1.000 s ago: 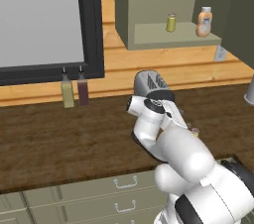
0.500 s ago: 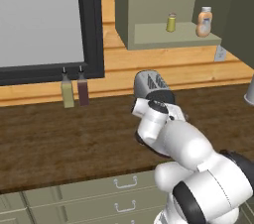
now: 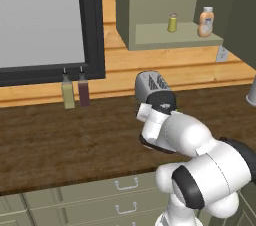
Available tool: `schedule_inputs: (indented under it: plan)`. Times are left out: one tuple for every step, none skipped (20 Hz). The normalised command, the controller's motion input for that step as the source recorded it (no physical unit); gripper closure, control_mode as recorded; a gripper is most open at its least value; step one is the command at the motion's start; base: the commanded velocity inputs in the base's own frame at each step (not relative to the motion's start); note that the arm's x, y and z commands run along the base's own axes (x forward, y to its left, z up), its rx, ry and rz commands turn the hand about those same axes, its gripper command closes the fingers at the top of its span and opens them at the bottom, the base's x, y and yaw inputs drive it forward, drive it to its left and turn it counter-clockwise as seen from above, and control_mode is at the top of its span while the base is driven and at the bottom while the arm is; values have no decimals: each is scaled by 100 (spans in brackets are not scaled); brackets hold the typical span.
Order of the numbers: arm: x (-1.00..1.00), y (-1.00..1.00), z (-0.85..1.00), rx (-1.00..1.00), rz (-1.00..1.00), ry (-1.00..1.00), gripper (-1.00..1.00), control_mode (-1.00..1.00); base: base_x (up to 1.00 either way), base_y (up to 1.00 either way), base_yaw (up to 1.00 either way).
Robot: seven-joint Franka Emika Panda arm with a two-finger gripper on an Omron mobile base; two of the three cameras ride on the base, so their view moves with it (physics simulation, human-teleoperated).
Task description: Put the shaker and condiment bottle from the counter next to their counterparts in the cabinet.
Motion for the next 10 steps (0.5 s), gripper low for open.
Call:
schedule_inputs:
  plan:
    - [0,-22,-23,0,0,14,-100,-100,0,0,0]
    - [0,-22,-22,0,0,14,-100,-100,0,0,0]
    - [0,-21,-22,0,0,15,-100,-100,0,0,0]
    - [0,-17,-21,0,0,15,-100,-100,0,0,0]
    - [0,-16,-21,0,0,15,-100,-100,0,0,0]
    - [1,-14,-19,0,0,14,-100,-100,0,0,0]
    - [1,-12,-16,0,0,13,-100,-100,0,0,0]
    - [0,-12,-16,0,0,12,-100,-100,0,0,0]
    - [0,-12,-14,0,0,11,-100,-100,0,0,0]
    - [0,-10,-15,0,0,10,-100,-100,0,0,0]
